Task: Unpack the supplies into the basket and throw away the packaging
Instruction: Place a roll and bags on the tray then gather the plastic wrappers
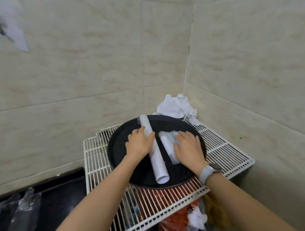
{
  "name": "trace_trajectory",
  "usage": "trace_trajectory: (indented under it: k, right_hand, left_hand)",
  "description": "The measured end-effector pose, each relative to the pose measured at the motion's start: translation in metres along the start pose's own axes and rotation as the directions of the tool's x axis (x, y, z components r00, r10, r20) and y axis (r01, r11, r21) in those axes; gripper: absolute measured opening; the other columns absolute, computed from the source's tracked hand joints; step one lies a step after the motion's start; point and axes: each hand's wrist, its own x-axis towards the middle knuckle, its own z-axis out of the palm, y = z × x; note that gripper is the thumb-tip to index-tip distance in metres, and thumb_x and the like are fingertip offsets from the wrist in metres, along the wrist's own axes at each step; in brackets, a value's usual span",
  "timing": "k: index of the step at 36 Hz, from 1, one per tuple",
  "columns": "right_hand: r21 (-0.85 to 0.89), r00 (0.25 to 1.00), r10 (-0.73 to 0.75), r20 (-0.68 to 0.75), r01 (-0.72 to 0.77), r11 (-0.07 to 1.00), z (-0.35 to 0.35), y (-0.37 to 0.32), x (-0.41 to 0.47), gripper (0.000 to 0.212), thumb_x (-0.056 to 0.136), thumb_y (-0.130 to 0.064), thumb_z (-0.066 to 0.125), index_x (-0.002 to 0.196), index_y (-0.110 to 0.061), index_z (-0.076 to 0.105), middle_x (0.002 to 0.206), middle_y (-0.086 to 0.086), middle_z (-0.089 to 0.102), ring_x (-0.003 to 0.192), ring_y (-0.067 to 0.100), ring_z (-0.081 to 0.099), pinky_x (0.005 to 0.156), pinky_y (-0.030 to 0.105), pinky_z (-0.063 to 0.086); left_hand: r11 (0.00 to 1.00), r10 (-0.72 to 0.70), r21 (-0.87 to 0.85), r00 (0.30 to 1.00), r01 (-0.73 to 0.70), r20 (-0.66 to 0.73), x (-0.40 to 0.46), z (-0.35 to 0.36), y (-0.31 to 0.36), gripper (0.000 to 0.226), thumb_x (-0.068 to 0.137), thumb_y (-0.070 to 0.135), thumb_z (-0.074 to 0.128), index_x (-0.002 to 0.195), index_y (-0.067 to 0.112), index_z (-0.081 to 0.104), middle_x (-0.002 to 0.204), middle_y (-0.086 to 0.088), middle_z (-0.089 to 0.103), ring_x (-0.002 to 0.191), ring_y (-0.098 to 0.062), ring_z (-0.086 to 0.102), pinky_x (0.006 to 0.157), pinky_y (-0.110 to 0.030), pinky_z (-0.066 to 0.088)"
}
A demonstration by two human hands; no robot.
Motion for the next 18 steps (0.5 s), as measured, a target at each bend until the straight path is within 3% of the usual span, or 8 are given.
trace_trajectory:
  k: [3,9,13,18]
  right_hand:
    - [0.269,0.991,-0.099,-0.09,0.12,0.956,-0.018,-0.031,0.003,0.032,0.092,-0.021,0.042,0.119,-0.013,0.059,0.123,0.008,0.062,0.114,0.026,0.055,0.098,0.037,0.042]
    - [0.518,0.954,-0.301,0.0,0.257,0.816,-0.035,-0.132,-0.02,0.026,0.092,-0.027,0.045,0.11,-0.022,0.062,0.108,0.003,0.07,0.099,0.022,0.062,0.086,0.038,0.05]
    - [0.543,0.829,-0.534,0.165,0.376,0.751,-0.023,-0.225,-0.056,0.029,0.094,-0.028,0.044,0.113,-0.017,0.063,0.114,0.005,0.068,0.103,0.021,0.061,0.09,0.033,0.047]
    - [0.607,0.649,-0.718,0.252,0.471,0.64,0.008,-0.36,-0.142,0.027,0.093,-0.026,0.046,0.107,-0.013,0.066,0.111,0.009,0.069,0.103,0.027,0.061,0.085,0.033,0.047]
  left_hand:
    - [0.997,0.076,-0.006,0.993,-0.077,-0.089,-0.014,-0.029,-0.014,0.05,0.09,0.041,0.047,0.134,0.016,0.044,0.139,-0.01,0.046,0.128,-0.03,0.041,0.103,-0.048,0.037]
    - [0.998,0.065,0.008,0.965,-0.065,-0.253,-0.073,-0.114,-0.085,0.034,0.09,0.025,0.054,0.119,0.009,0.058,0.123,-0.012,0.061,0.115,-0.028,0.055,0.095,-0.033,0.04]
    - [0.997,-0.038,0.054,0.944,0.059,-0.329,-0.145,-0.169,-0.153,0.035,0.09,0.026,0.052,0.12,0.01,0.058,0.123,-0.009,0.062,0.113,-0.025,0.056,0.095,-0.031,0.04]
    - [0.969,-0.208,0.032,0.878,0.245,-0.43,-0.275,-0.241,-0.25,0.031,0.089,0.024,0.054,0.115,0.009,0.062,0.115,-0.01,0.067,0.106,-0.024,0.061,0.091,-0.032,0.046]
